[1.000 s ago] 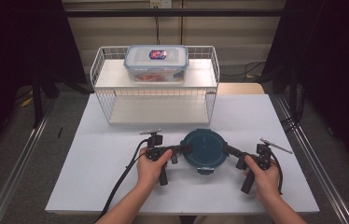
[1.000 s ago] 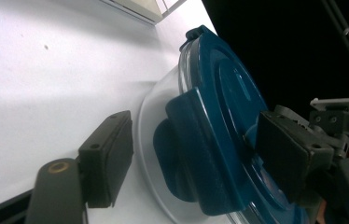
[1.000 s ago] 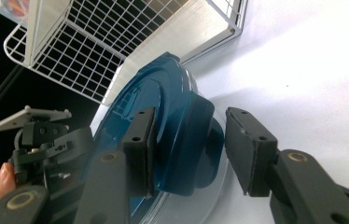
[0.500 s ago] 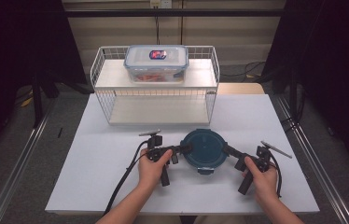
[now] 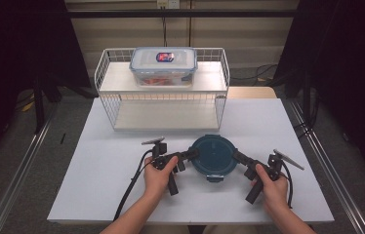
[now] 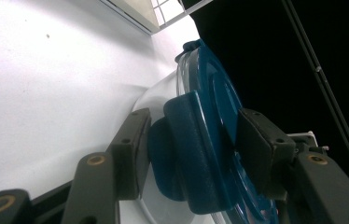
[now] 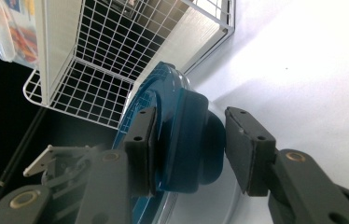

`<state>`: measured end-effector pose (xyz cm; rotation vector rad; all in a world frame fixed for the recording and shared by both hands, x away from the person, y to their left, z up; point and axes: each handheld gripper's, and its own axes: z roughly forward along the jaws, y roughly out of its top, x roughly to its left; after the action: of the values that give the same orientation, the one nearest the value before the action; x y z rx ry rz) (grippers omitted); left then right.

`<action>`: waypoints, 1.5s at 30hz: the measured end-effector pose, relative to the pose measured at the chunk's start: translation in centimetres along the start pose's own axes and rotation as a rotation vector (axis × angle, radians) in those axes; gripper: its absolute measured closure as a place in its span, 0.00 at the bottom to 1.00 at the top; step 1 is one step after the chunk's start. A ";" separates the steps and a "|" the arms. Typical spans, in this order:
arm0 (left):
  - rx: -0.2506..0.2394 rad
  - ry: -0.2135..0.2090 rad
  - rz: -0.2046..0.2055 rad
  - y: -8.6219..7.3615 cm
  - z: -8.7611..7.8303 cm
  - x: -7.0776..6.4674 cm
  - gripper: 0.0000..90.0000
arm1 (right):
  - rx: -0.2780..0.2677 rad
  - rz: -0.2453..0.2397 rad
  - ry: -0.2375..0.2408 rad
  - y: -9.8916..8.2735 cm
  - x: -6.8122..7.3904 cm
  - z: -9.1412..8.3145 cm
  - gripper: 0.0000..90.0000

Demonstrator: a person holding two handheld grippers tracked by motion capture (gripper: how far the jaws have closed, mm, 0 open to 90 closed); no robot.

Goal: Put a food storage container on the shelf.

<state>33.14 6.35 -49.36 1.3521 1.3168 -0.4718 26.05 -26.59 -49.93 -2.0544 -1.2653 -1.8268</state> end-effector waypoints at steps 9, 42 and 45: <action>-0.004 0.014 -0.009 -0.2 -0.8 -0.5 0.52 | -0.008 0.048 0.042 -0.1 0.5 0.2 0.65; -0.298 -0.095 0.151 6.1 -10.1 -7.8 0.57 | -0.107 -0.062 0.302 2.1 12.0 3.9 0.65; -0.324 -0.094 0.155 7.0 -10.8 -8.8 0.57 | -0.124 -0.078 0.320 2.7 13.7 4.2 0.65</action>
<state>32.28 13.92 -35.70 1.1364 1.1449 -0.2025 29.99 -19.15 -38.08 -1.6937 -1.1847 -2.2099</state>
